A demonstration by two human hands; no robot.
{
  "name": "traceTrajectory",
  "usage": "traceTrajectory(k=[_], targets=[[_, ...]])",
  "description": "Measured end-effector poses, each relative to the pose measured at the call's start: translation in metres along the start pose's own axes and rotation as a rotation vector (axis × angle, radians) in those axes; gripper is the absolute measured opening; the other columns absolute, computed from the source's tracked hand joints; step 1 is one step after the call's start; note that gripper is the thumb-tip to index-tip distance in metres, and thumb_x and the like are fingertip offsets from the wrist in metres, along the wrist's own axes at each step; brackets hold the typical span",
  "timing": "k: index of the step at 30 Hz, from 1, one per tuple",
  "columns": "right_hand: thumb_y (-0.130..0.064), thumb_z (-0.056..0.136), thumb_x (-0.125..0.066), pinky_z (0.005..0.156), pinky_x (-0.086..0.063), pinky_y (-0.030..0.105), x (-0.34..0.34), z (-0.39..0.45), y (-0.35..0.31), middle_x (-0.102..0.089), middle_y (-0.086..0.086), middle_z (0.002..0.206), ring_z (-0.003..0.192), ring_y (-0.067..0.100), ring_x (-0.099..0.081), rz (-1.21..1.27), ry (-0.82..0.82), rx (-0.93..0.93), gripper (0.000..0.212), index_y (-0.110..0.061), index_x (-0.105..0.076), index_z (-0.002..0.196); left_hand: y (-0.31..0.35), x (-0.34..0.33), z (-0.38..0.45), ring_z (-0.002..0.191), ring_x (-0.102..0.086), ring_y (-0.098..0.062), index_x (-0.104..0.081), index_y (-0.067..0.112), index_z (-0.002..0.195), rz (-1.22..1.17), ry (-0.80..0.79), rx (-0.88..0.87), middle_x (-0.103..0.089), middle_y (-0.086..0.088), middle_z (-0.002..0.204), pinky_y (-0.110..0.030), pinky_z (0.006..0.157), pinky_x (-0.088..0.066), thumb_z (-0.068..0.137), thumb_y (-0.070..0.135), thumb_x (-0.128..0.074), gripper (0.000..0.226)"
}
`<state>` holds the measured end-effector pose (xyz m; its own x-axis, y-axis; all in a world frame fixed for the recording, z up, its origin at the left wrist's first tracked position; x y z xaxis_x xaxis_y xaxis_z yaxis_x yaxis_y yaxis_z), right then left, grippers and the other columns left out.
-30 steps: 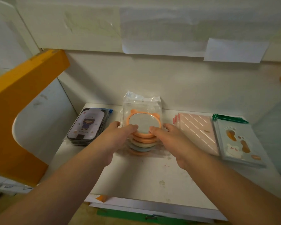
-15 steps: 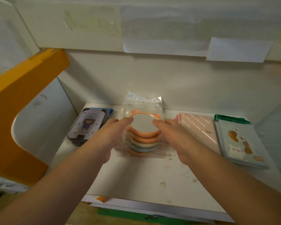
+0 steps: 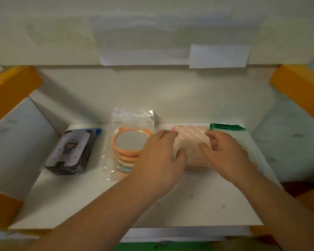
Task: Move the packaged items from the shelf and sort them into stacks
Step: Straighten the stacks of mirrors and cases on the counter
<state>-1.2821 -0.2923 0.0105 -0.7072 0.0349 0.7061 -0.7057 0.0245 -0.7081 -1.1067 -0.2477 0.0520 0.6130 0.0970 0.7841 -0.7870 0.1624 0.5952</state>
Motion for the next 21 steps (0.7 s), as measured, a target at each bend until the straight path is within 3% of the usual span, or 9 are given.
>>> traceTrajectory(k=[2, 4, 6, 11, 14, 16, 18, 21], targets=[[-0.041, 0.084, -0.065, 0.094, -0.053, 0.043, 0.004, 0.0, 0.018, -0.062, -0.001, 0.126, 0.107, 0.018, -0.063, -0.058, -0.041, -0.022, 0.05, -0.026, -0.057, 0.131, 0.014, -0.044, 0.003, 0.125, -0.049, -0.023, -0.055, 0.011, 0.132, -0.017, -0.14, 0.023, -0.055, -0.005, 0.135, -0.032, 0.104, -0.037, 0.093, 0.024, -0.054, 0.041], [-0.031, 0.091, -0.062, 0.098, -0.049, 0.037, 0.005, -0.002, 0.025, -0.061, 0.003, 0.13, 0.111, 0.021, -0.061, -0.1, -0.076, -0.024, 0.043, -0.023, -0.057, 0.133, 0.018, -0.08, 0.006, 0.117, -0.048, -0.03, -0.056, 0.005, 0.12, 0.006, -0.242, 0.036, -0.054, -0.013, 0.123, -0.04, 0.102, -0.038, 0.089, 0.021, -0.05, 0.035], [-0.024, 0.096, -0.056, 0.097, -0.042, 0.03, 0.003, -0.001, 0.025, -0.058, 0.004, 0.134, 0.118, 0.022, -0.058, -0.156, -0.086, 0.009, 0.04, -0.021, -0.055, 0.136, 0.011, -0.107, 0.009, 0.117, -0.041, -0.035, -0.053, 0.004, 0.114, 0.077, -0.322, 0.088, -0.051, -0.018, 0.12, -0.046, 0.104, -0.034, 0.081, 0.03, -0.039, 0.045], [-0.025, 0.098, -0.043, 0.094, -0.05, 0.039, -0.017, 0.001, 0.02, -0.062, 0.009, 0.131, 0.114, 0.027, -0.06, -0.245, -0.216, 0.068, 0.038, -0.016, -0.058, 0.132, -0.017, -0.127, 0.013, 0.129, -0.03, -0.04, -0.046, 0.017, 0.125, 0.158, -0.332, 0.273, -0.039, -0.018, 0.141, -0.049, 0.109, -0.029, 0.075, 0.049, -0.033, 0.061], [-0.024, 0.098, -0.041, 0.088, -0.052, 0.039, -0.02, 0.001, 0.014, -0.061, 0.015, 0.121, 0.106, 0.031, -0.06, -0.36, -0.269, 0.073, 0.033, -0.011, -0.061, 0.122, -0.014, -0.135, 0.007, 0.137, -0.021, -0.038, -0.039, 0.024, 0.143, 0.123, -0.425, 0.313, -0.03, -0.011, 0.149, -0.047, 0.114, -0.022, 0.085, 0.048, -0.029, 0.064], [-0.016, 0.098, -0.041, 0.084, -0.048, 0.034, -0.026, -0.003, 0.008, -0.062, 0.016, 0.118, 0.106, 0.032, -0.059, -0.475, -0.356, 0.103, 0.028, -0.007, -0.063, 0.114, -0.012, -0.131, 0.007, 0.141, -0.021, -0.039, -0.037, 0.023, 0.147, 0.035, -0.39, 0.344, -0.024, -0.009, 0.153, -0.044, 0.115, -0.024, 0.084, 0.045, -0.035, 0.067], [-0.009, 0.097, -0.041, 0.078, -0.04, 0.031, -0.031, -0.004, 0.005, -0.064, 0.013, 0.116, 0.105, 0.03, -0.06, -0.561, -0.417, 0.118, 0.029, -0.006, -0.065, 0.114, -0.014, -0.12, 0.008, 0.134, -0.034, -0.039, -0.04, 0.023, 0.143, -0.12, -0.292, 0.42, -0.027, -0.011, 0.149, -0.044, 0.112, -0.033, 0.077, 0.046, -0.042, 0.07], [-0.009, 0.092, -0.043, 0.061, -0.035, 0.027, -0.042, -0.001, 0.006, -0.064, 0.012, 0.096, 0.078, 0.026, -0.055, -0.619, -0.478, 0.167, 0.025, -0.008, -0.066, 0.1, -0.016, -0.107, 0.01, 0.12, -0.052, -0.033, -0.042, 0.03, 0.138, -0.358, -0.173, 0.526, -0.034, -0.003, 0.139, -0.049, 0.102, -0.047, 0.071, 0.041, -0.049, 0.068]])
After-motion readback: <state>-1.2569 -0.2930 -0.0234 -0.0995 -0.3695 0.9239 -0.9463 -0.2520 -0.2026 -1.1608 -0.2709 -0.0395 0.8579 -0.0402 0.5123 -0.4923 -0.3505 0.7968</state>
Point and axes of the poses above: each hand's wrist, its own z-axis towards the middle knuckle, its own x-axis out of the back of the hand, y = z × x, the point moved 10 cm from there along z, towards the middle knuckle
